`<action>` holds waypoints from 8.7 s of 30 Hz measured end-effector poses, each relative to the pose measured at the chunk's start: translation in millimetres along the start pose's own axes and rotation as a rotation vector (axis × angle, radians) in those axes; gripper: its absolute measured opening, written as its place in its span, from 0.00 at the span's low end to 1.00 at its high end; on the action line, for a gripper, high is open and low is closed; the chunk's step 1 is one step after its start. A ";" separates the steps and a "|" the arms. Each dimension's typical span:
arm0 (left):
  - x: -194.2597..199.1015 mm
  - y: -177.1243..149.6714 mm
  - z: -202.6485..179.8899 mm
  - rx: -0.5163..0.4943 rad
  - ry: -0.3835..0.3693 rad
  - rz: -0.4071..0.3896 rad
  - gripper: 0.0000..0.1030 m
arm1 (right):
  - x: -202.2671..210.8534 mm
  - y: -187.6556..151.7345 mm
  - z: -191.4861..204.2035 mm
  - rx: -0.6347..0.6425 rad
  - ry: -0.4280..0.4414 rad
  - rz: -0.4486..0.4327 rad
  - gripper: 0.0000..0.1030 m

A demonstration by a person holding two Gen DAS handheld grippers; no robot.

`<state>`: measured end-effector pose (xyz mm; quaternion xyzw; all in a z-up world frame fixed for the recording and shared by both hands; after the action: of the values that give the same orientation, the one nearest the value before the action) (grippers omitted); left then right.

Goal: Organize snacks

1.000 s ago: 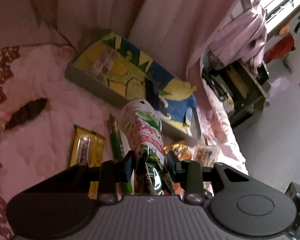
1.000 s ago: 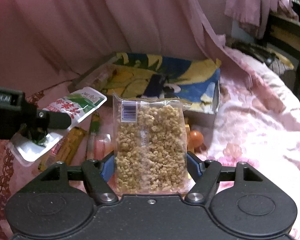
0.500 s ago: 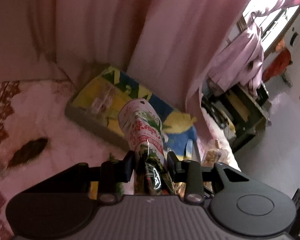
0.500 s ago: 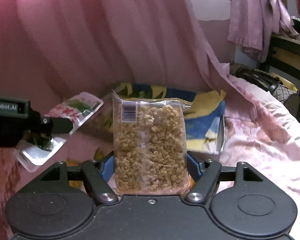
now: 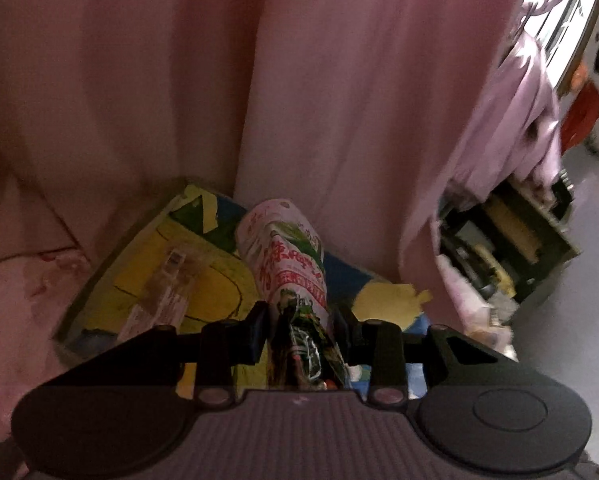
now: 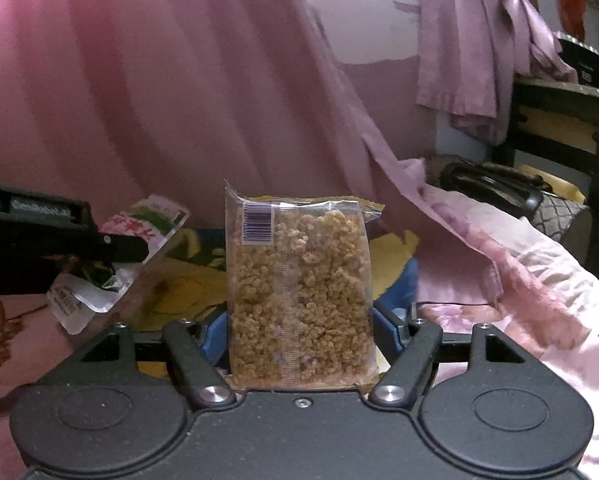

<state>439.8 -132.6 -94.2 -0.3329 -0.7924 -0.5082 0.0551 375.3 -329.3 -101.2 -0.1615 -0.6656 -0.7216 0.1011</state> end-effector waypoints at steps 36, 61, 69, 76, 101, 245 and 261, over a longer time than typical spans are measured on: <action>30.8 -2.4 -17.7 -0.134 0.172 -0.025 0.97 | 17.5 10.9 -19.7 -0.124 -0.026 -0.005 0.96; 261.6 -62.8 -34.5 -0.301 0.181 -0.249 1.00 | 259.3 14.6 6.9 -0.092 -0.009 -0.285 0.99; 282.6 -106.4 -6.0 -0.344 0.257 -0.107 1.00 | 274.3 -22.8 20.6 -0.111 -0.043 -0.163 0.99; 283.7 -123.5 21.7 -0.254 0.339 -0.025 1.00 | 261.8 -56.2 41.3 -0.049 -0.061 -0.022 0.99; 214.0 -122.9 43.7 -0.336 0.244 0.200 1.00 | 188.4 -97.8 82.8 0.227 0.142 0.285 0.99; -55.4 -44.4 -37.2 -0.254 0.173 0.040 0.50 | -36.6 -34.8 -25.0 -0.008 -0.043 0.021 0.71; -29.6 -37.2 -32.4 -0.208 0.190 0.049 0.80 | -30.9 -33.5 -17.8 -0.005 -0.015 0.037 0.93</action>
<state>432.9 -183.6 -119.8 -0.3064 -0.7184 -0.6152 0.1074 390.1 -346.0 -144.7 -0.1795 -0.6616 -0.7199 0.1089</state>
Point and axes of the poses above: each gripper's, at about its wrist camera, not at the fingertips, and x roughly against the way its jaws point, z to its left, y to its top, the point moved 9 cm from there along -x, roughly the way its jaws point, and after that the axes turned 7 degrees about -z, right-handed, at the moved point
